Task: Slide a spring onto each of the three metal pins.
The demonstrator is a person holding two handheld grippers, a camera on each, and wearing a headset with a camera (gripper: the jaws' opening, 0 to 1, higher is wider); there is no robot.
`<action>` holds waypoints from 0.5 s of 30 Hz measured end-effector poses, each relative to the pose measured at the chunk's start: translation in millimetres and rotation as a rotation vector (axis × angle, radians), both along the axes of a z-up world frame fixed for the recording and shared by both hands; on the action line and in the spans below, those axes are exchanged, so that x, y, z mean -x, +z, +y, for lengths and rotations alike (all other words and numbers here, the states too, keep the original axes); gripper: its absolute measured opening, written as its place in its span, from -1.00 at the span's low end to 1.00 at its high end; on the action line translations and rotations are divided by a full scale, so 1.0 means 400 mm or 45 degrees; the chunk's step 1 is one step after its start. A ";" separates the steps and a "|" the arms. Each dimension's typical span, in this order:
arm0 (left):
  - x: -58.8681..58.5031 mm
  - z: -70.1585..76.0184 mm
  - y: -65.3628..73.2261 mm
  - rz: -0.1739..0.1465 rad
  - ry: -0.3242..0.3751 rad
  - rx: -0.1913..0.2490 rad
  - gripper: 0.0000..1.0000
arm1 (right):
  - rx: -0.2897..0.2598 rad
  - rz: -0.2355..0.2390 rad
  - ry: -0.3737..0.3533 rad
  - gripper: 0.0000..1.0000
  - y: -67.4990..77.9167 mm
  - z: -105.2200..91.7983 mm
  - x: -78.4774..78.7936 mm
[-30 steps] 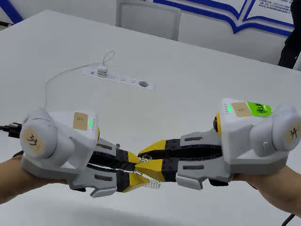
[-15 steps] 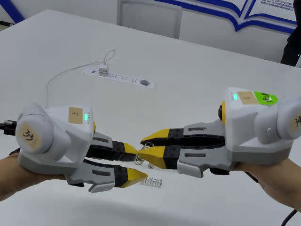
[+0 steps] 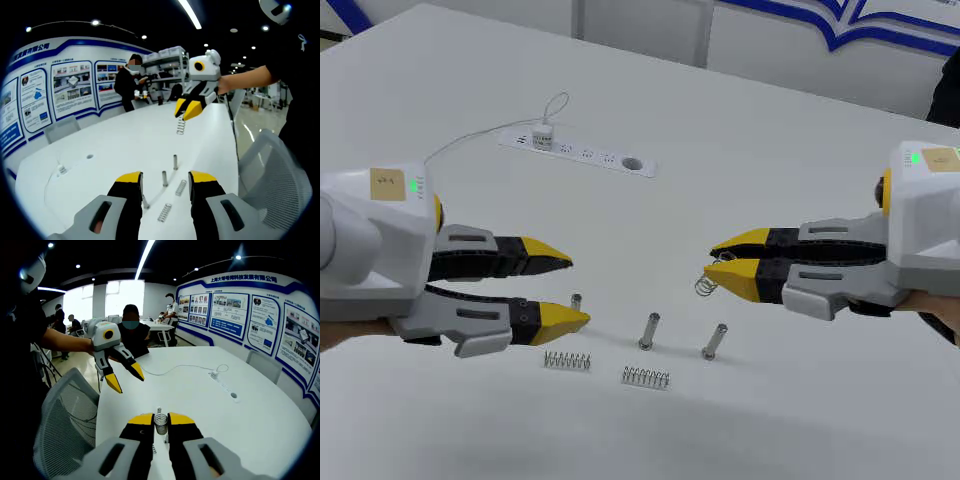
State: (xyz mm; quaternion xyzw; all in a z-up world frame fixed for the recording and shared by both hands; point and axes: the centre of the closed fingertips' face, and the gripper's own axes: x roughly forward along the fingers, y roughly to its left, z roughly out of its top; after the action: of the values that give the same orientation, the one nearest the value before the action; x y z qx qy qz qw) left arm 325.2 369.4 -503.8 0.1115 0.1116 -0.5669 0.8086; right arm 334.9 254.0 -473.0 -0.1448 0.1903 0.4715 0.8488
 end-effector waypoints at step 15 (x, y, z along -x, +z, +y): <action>-0.042 0.089 -0.026 0.043 0.121 -0.017 0.12 | 0.073 0.101 -0.196 -0.79 -0.130 -0.083 -0.083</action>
State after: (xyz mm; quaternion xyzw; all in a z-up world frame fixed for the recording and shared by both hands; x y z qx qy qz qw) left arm 342.2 405.0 -514.3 0.1020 0.1342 -0.5287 0.8319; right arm 368.1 220.9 -524.8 -0.1352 0.2478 0.4044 0.8699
